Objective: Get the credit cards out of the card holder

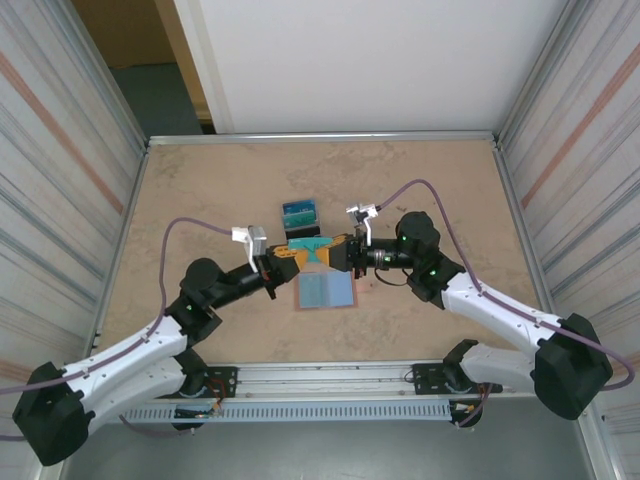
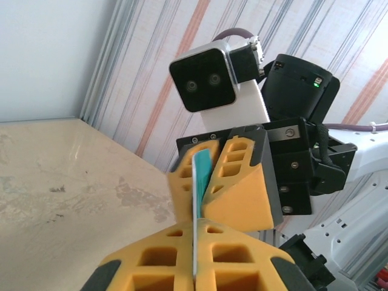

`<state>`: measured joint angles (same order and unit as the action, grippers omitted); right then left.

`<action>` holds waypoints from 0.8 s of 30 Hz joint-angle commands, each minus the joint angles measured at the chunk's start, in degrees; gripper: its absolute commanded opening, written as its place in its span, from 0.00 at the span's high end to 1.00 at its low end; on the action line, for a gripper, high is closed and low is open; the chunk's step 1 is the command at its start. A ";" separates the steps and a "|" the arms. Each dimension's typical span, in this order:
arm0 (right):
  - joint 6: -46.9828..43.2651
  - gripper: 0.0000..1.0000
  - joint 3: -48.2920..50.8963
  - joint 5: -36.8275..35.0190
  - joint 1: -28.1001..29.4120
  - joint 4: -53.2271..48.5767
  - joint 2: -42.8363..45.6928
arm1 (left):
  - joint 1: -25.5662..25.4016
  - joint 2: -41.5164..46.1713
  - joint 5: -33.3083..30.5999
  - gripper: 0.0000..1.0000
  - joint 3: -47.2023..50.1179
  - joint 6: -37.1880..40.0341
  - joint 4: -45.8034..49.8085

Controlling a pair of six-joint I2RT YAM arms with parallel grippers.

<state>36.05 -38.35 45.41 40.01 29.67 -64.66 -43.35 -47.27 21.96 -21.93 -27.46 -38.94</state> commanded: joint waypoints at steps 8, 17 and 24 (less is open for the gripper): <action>-15.31 1.00 -7.19 -2.61 4.71 -19.49 4.28 | 1.20 5.46 0.16 0.68 -6.45 9.44 17.71; -24.63 1.00 -10.50 -6.55 4.43 -35.99 7.54 | 1.57 4.76 1.99 0.38 -22.14 27.75 46.72; -27.30 1.00 -12.44 -5.18 4.15 -41.32 7.19 | 1.14 -5.15 9.77 0.39 -34.51 38.92 63.87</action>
<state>11.86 -48.64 39.92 44.49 -7.84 -58.28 -42.02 -49.89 27.42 -52.77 3.55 13.72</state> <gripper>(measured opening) 0.057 0.617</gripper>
